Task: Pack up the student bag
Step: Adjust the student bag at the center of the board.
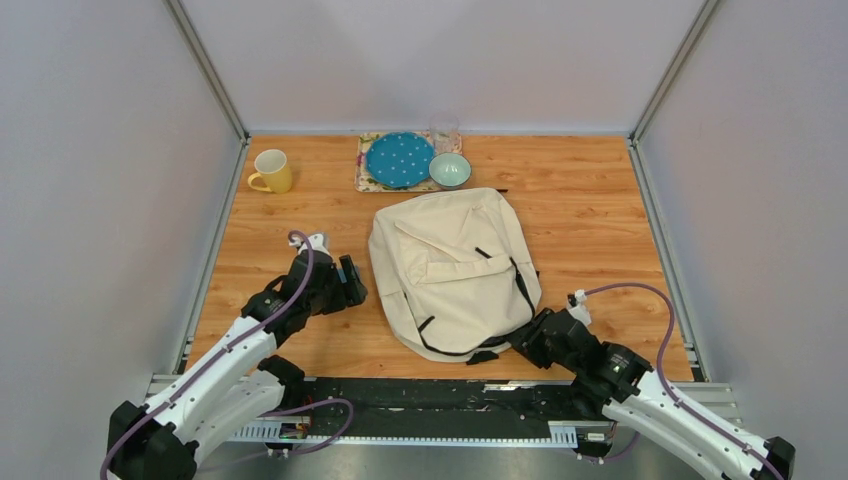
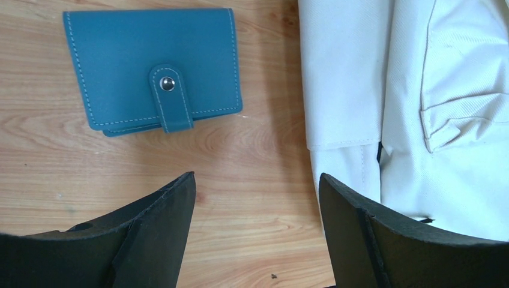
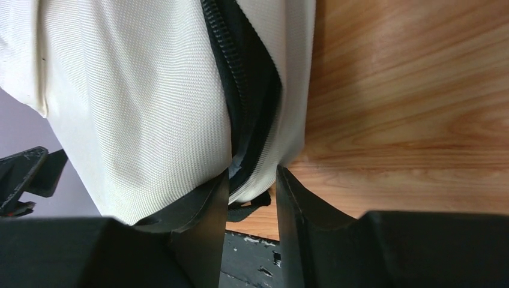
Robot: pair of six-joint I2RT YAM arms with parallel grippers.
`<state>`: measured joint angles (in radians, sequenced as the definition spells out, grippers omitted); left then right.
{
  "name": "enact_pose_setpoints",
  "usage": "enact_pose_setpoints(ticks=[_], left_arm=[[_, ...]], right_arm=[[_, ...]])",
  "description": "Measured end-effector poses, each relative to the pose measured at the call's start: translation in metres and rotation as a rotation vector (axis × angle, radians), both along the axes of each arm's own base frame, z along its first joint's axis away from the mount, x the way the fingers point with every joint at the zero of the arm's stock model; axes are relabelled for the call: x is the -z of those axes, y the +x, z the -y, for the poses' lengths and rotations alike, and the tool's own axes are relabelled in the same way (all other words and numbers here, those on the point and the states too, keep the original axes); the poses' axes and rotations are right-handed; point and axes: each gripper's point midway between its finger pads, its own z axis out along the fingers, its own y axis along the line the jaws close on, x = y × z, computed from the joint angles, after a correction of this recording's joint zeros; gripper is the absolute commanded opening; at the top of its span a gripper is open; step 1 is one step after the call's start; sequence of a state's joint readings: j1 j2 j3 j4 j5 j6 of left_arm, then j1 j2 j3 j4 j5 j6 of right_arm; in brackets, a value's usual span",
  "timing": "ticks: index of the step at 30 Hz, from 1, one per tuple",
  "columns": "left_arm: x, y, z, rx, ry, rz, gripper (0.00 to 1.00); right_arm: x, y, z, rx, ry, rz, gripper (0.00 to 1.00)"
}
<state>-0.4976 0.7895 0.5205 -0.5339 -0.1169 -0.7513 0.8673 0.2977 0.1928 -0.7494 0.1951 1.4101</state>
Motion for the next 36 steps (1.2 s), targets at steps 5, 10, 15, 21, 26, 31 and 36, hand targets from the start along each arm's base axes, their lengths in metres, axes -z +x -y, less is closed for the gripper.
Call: enact_pose_setpoints(ticks=[5,10,15,21,26,31,36], left_arm=[[-0.001,-0.002,0.007,0.012,-0.018,0.001,0.82],[-0.003,-0.001,0.01,0.013,-0.031,0.005,0.82],[-0.005,0.0,0.013,0.018,-0.044,0.013,0.81],[-0.003,0.001,0.014,0.021,-0.05,0.019,0.81],[0.003,0.0,0.014,0.024,-0.045,0.006,0.81],[0.009,-0.002,0.016,0.034,-0.049,-0.01,0.81],[0.008,-0.001,0.019,0.043,-0.062,-0.005,0.81]], right_arm=[[0.001,0.007,-0.003,0.021,0.022,0.023,0.34],[0.003,0.008,-0.001,0.037,0.014,0.017,0.11],[0.006,0.006,0.004,0.038,-0.011,0.01,0.0],[-0.003,-0.006,0.013,0.017,-0.04,-0.015,0.0],[-0.012,-0.018,0.021,-0.01,-0.05,-0.037,0.0],[-0.014,-0.022,0.024,-0.017,-0.046,-0.032,0.31],[-0.009,-0.015,0.015,-0.016,-0.013,-0.014,0.35]])
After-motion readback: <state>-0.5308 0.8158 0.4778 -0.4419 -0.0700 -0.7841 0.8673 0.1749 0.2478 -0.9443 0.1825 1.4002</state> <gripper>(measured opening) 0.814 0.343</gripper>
